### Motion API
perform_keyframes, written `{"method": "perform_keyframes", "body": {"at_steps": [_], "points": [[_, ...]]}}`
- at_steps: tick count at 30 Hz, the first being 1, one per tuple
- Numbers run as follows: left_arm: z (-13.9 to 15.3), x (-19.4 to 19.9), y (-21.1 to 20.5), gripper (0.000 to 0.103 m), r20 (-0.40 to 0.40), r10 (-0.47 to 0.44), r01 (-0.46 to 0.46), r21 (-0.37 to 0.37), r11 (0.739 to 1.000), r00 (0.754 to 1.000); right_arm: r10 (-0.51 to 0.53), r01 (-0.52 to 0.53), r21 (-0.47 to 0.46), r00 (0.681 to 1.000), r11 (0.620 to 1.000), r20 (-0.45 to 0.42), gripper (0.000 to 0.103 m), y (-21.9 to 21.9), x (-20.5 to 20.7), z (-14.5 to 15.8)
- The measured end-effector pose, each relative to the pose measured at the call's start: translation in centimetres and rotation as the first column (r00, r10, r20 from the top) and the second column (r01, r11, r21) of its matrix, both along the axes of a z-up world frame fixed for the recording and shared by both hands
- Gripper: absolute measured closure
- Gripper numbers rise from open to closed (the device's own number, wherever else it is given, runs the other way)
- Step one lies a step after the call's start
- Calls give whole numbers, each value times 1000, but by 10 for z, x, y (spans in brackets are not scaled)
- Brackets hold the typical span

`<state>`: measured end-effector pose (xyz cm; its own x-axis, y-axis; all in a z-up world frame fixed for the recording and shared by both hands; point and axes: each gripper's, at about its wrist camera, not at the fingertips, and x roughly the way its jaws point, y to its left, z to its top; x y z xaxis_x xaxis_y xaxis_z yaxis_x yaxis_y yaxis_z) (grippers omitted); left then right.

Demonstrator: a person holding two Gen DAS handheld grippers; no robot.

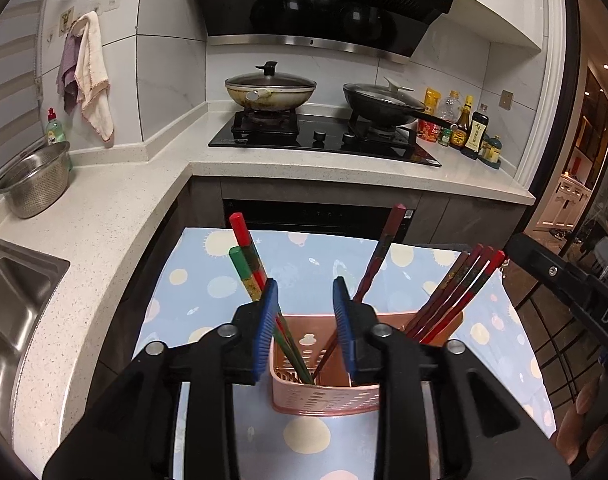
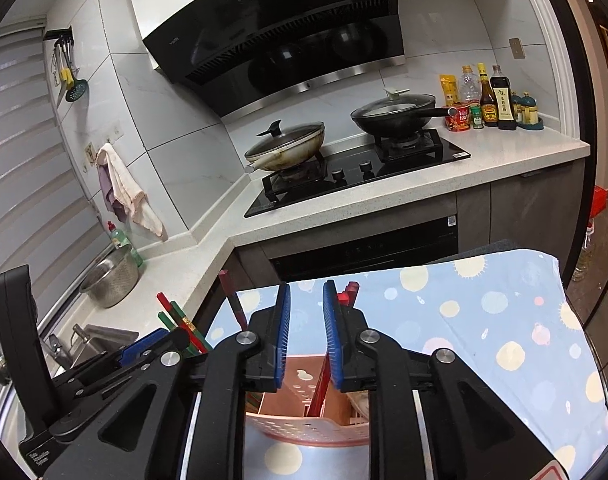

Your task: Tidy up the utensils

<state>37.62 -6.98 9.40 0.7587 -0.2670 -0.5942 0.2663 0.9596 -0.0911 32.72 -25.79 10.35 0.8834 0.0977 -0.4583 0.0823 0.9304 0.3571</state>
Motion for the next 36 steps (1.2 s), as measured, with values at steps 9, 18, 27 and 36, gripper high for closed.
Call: {"method": "perform_keyframes", "body": {"at_steps": [9,18,27,36], "points": [[0,-9,0,75,4,-2,2,10,1000,1000,17,-17,-10,1000,1000,-12,84,2,-10,-2],[1,-30,4,75,0,-4,4,10,1000,1000,18,-21,-60,999,998,-52,84,7,-36,-6],[2,-62,6,66,-3,-6,6,15,1000,1000,7,-18,-103,994,995,-111,72,11,-72,-16],[-4,-93,12,49,-12,2,-2,28,1000,1000,-15,-8,-161,990,987,-138,58,18,-106,-20]]}}
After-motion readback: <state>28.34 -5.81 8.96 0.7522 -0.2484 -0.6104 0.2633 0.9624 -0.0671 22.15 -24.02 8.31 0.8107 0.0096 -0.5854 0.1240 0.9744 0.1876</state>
